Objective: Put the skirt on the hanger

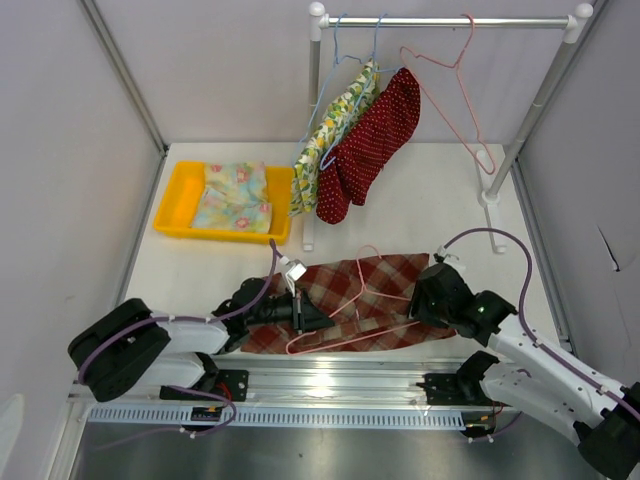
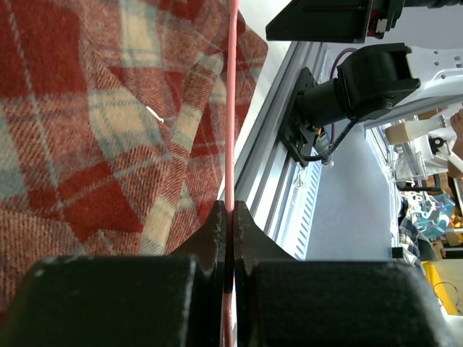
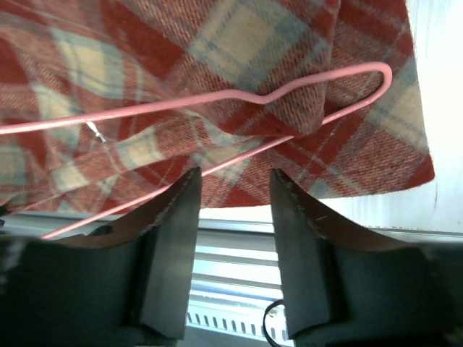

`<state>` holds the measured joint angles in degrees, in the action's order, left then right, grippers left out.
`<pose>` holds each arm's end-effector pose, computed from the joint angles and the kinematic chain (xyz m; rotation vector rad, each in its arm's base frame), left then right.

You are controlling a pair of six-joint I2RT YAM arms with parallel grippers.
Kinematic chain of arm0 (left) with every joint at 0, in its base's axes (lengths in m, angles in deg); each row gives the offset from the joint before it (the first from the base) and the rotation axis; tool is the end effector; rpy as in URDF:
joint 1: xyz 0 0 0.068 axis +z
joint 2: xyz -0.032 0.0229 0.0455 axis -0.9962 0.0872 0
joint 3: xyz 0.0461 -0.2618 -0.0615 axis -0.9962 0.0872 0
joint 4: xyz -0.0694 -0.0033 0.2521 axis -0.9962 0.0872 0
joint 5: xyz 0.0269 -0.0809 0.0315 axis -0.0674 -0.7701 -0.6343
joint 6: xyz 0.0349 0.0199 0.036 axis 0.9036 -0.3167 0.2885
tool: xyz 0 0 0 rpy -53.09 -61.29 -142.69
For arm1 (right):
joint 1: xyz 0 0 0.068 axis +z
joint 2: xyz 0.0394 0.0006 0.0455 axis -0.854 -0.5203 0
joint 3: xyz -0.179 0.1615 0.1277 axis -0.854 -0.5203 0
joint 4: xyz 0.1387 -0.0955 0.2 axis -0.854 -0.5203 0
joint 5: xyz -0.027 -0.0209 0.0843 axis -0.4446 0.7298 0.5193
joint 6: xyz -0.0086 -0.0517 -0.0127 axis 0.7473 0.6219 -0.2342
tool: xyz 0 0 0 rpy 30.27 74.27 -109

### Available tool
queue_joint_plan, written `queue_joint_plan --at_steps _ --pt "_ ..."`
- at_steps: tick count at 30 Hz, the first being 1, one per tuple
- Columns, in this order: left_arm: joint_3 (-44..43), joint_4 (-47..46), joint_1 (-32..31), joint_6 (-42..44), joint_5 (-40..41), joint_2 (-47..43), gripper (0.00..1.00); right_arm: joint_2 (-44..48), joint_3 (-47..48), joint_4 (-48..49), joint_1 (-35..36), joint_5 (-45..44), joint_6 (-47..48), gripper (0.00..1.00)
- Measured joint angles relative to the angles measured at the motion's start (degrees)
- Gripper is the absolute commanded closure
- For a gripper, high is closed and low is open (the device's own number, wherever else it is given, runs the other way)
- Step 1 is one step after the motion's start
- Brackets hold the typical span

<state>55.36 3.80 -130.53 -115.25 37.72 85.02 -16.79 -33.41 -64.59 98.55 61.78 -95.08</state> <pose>0.1313 -0.1593 0.1490 0.4729 2.0445 -1.5037 0.1188 0.0894 0.2222 0.2068 2.5392 0.3245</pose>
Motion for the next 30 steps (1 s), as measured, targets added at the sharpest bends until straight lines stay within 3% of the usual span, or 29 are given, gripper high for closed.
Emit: queue_joint_plan --at_steps 8,18,24,26,30 --pt "1.5 -8.9 0.7 -1.9 -1.4 6.2 1.0 -2.4 -1.7 2.3 1.2 -5.1 -2.5 0.45" --pt "2.0 -11.1 1.3 -2.0 -2.5 6.9 1.0 -7.7 -4.2 7.4 1.2 -7.3 -2.5 0.39" --pt "2.0 -10.9 1.4 -2.0 -2.6 7.0 1.0 -9.1 -4.6 9.9 1.1 -7.8 -1.8 0.61" --pt "2.1 -10.9 1.4 -2.0 -2.6 7.0 1.0 -9.3 -4.6 10.3 0.8 -7.9 -1.5 0.77" --pt "2.4 -10.9 1.4 -2.0 -2.6 7.0 1.0 -9.2 -4.6 10.6 -0.4 -7.7 -0.8 0.83"
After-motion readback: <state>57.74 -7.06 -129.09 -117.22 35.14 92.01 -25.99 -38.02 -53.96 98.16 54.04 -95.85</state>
